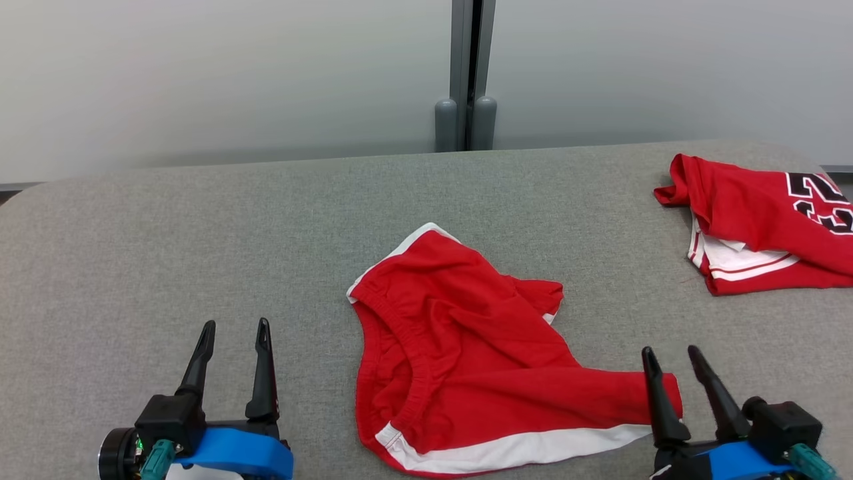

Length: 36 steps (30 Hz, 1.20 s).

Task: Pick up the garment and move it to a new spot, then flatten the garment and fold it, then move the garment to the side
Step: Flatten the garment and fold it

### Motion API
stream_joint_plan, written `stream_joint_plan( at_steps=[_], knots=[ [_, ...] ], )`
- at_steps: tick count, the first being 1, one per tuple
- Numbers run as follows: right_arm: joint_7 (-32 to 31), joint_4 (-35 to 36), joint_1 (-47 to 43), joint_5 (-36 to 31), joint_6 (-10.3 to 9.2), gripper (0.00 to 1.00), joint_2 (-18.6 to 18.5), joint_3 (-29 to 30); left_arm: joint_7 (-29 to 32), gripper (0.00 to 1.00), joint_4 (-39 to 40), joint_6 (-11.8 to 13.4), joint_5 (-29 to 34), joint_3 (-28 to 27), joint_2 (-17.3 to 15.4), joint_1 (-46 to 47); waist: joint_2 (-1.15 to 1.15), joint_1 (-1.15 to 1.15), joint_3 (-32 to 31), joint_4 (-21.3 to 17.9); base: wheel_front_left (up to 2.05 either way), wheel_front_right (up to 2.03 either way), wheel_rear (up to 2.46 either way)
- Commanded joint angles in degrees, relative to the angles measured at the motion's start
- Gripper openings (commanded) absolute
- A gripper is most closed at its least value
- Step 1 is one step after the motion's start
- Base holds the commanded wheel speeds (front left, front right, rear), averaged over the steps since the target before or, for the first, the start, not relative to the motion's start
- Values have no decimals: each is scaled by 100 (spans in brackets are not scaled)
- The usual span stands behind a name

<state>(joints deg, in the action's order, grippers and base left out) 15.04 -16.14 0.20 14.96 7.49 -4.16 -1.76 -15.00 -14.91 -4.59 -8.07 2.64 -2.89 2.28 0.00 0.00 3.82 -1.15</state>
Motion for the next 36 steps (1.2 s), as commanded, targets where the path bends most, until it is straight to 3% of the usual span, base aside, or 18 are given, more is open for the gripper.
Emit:
stream_joint_plan(
  at_steps=[1,11,20,36],
  knots=[
    [16,190,-103,-120,1,100,17,100,-24,100,-1,-26,42,-30,0,-70,0,0,-49,-14,0,0,0],
    [16,944,-250,-497,1,100,87,163,-24,100,-23,-83,115,-93,0,-188,0,0,-213,43,0,0,0],
    [17,752,-387,-876,1,100,121,-129,-24,100,-6,-99,187,-52,0,-255,0,0,-281,104,0,0,0],
    [16,641,-305,-807,1,100,127,-170,-24,100,19,-137,283,-77,0,-287,0,0,-280,56,0,0,0]
  ],
)
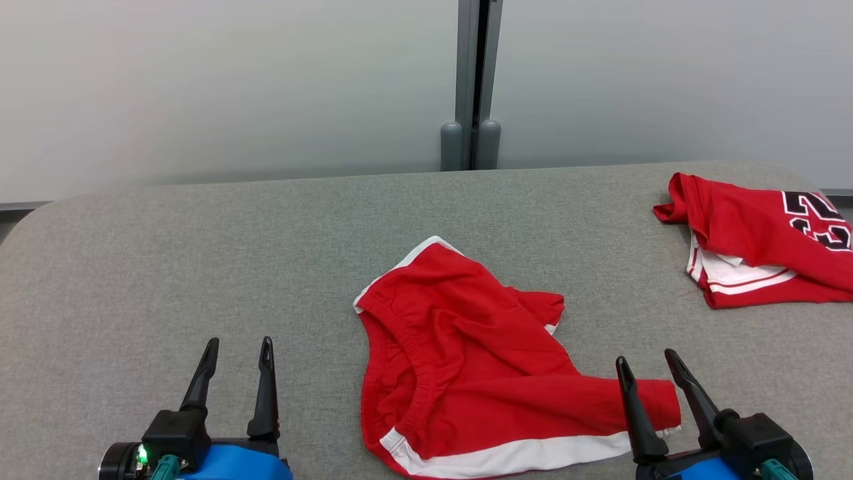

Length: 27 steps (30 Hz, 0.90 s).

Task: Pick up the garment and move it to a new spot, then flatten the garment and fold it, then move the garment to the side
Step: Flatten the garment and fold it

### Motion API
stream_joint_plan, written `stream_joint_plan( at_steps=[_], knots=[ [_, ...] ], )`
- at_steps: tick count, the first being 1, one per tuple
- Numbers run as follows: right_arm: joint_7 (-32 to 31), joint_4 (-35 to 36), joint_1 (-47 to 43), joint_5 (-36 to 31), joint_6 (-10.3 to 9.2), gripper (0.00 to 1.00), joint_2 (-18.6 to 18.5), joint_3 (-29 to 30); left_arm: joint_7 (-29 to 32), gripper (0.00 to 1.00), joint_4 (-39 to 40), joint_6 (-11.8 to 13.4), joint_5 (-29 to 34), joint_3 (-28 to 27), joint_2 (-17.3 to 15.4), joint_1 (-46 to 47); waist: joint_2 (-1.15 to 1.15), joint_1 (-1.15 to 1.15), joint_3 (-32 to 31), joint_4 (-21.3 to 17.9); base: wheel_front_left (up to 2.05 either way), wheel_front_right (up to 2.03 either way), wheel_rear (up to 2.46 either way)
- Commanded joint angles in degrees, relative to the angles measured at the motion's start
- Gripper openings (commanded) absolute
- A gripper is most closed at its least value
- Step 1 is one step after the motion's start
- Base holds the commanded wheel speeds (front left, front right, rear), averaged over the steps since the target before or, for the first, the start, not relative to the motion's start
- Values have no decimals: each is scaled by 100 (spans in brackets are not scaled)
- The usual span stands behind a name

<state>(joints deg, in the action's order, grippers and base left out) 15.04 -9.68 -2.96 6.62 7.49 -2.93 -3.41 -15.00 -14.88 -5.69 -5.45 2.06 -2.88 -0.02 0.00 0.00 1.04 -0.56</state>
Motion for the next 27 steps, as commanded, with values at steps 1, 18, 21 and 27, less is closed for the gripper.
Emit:
stream_joint_plan(
  at_steps=[1,18,21,27],
  knots=[
    [17,-8,4,31,1,100,4,-1,-24,100,14,-29,28,-25,-1,-64,0,0,-7,-8,0,0,0],
    [17,0,-62,-29,1,100,4,84,-24,100,26,4,164,-126,0,-115,0,0,-65,-33,0,0,0],
    [16,3,-84,-34,1,100,4,94,-24,100,27,3,203,-154,-1,-138,0,0,-81,-38,0,0,0],
    [16,-87,-142,-132,1,100,-26,203,-24,100,58,-71,192,-10,-13,-170,0,0,-108,-78,0,0,0]
  ],
)
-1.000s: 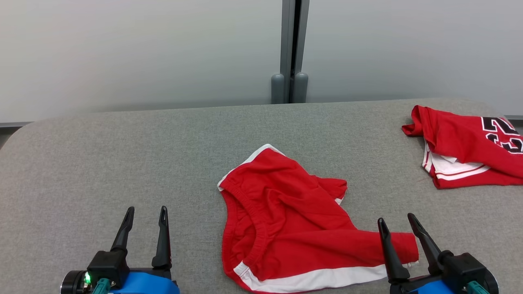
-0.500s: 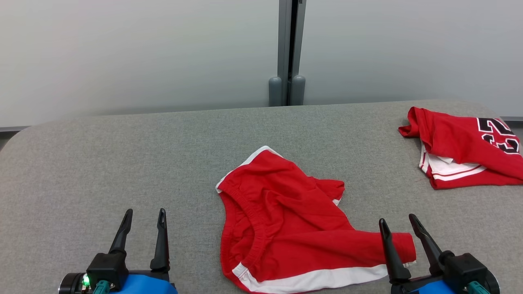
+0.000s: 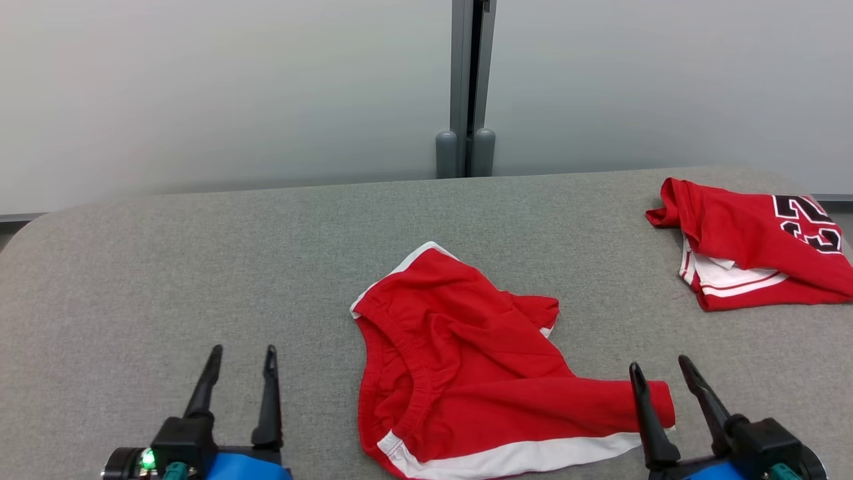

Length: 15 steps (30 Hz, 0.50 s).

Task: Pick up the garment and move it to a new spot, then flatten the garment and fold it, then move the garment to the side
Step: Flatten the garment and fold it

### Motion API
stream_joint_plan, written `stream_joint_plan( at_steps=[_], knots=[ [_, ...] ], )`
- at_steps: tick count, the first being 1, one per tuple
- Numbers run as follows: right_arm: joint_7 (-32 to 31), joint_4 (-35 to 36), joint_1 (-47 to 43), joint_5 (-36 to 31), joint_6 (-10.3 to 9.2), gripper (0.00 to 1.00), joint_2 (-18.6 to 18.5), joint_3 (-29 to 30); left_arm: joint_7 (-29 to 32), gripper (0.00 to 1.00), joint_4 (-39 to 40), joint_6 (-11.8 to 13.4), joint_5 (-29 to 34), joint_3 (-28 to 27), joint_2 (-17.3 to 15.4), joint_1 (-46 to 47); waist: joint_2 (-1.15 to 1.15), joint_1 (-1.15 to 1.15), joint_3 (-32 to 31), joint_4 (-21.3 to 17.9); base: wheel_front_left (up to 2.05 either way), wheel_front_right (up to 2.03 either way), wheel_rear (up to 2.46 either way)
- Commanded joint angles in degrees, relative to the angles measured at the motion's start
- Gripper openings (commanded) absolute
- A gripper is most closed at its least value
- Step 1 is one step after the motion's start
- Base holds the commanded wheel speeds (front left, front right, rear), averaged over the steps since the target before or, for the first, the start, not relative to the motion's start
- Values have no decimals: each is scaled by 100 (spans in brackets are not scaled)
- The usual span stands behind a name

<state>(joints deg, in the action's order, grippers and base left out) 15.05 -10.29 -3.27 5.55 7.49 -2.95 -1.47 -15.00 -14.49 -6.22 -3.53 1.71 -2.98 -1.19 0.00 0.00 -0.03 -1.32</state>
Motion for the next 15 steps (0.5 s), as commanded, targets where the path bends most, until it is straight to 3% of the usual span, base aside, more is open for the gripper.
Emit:
stream_joint_plan(
  at_steps=[1,15],
  knots=[
    [16,-83,-133,-59,1,100,-92,15,-24,100,22,-40,7,78,-5,-57,0,0,-4,-9,0,0,0],
    [16,-1246,48,223,1,100,-1050,-600,-24,100,-517,-124,-153,1732,-254,-104,0,0,67,-251,0,0,0]
  ],
)
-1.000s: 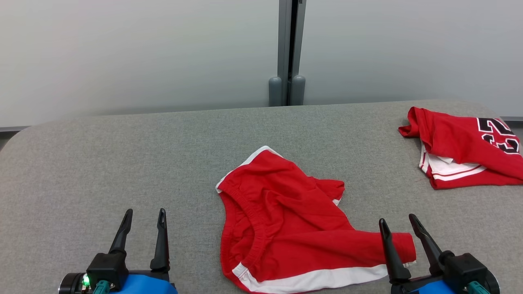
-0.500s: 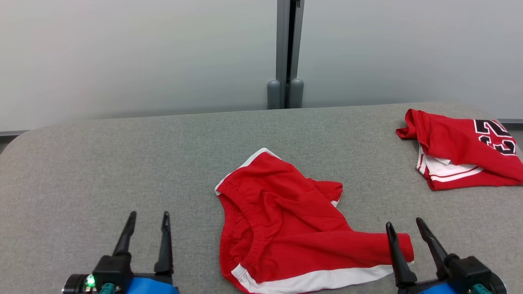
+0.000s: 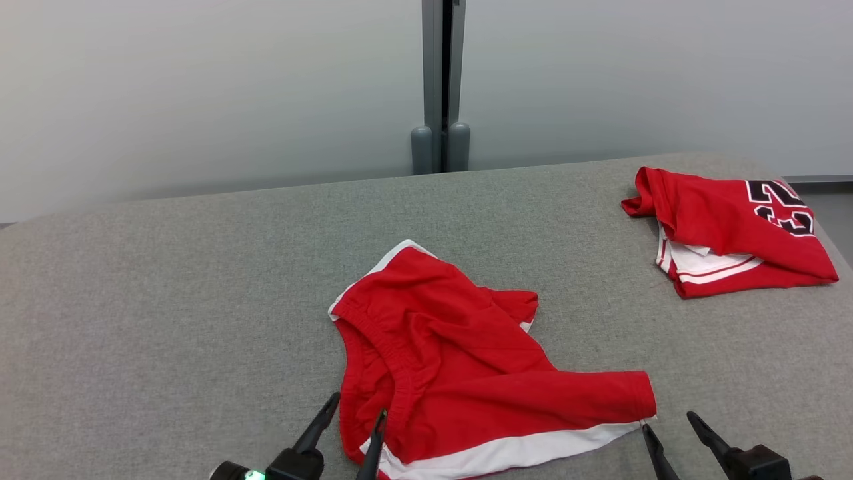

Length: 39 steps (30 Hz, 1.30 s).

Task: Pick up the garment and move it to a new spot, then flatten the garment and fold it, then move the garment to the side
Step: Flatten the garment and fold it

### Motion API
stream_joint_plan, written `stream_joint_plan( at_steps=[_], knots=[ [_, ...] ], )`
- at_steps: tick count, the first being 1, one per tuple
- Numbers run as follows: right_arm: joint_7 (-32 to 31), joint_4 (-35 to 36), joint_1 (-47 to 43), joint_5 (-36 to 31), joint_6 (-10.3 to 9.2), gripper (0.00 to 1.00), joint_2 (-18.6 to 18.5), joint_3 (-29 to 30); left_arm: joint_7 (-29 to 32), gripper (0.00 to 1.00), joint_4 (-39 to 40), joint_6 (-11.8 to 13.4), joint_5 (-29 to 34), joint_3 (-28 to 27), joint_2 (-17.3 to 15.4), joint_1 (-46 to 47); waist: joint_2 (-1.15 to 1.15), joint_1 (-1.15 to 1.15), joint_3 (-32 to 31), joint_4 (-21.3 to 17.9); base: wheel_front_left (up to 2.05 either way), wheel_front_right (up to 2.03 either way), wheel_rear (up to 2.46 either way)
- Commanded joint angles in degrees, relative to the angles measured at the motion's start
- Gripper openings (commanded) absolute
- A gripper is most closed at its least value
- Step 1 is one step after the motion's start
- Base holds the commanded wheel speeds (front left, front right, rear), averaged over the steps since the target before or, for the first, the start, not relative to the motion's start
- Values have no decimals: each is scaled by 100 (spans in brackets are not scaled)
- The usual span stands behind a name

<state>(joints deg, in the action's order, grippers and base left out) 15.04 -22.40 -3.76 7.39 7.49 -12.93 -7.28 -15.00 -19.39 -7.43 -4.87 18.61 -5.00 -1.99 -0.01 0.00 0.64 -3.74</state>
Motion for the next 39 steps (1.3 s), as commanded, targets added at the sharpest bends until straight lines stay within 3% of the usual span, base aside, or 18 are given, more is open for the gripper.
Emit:
stream_joint_plan(
  at_steps=[1,10,31,32,33,34,35,36,39],
  knots=[
    [17,-119,160,60,1,100,-80,-86,-24,100,-78,-4,-61,180,-80,-17,1,0,7,-28,0,0,0],
    [16,-821,788,399,1,100,-254,-682,-25,100,-771,-5,-345,919,-315,287,1,0,181,-126,0,0,0],
    [14,-2124,1695,1055,1,100,-364,-1863,-25,100,-1792,-6,-643,1402,-283,994,1,0,457,-67,0,0,0],
    [7,-2195,1695,1104,1,96,-343,-1881,-24,100,-1897,-6,-667,1434,-277,995,1,0,455,-70,0,0,0],
    [3,-2263,1696,1145,1,62,-329,-1909,-25,99,-1969,-6,-703,1465,-267,1008,1,0,452,-71,0,0,0],
    [2,-2288,1697,1184,1,0,-320,-1952,-18,45,-2046,-6,-747,1494,-263,1027,1,0,450,-70,0,0,0],
    [2,-2261,1695,1237,1,0,-324,-1946,-17,30,-2090,-6,-777,1528,-263,1040,1,0,450,-68,0,0,0],
    [3,-2201,1680,1285,1,0,-334,-1917,-11,3,-2109,-6,-822,1551,-256,1042,1,0,448,-65,0,0,0],
    [11,-1928,1538,1362,1,0,-376,-1801,-12,0,-2020,-6,-951,1555,-247,1014,1,0,436,-50,0,0,0]
  ],
)
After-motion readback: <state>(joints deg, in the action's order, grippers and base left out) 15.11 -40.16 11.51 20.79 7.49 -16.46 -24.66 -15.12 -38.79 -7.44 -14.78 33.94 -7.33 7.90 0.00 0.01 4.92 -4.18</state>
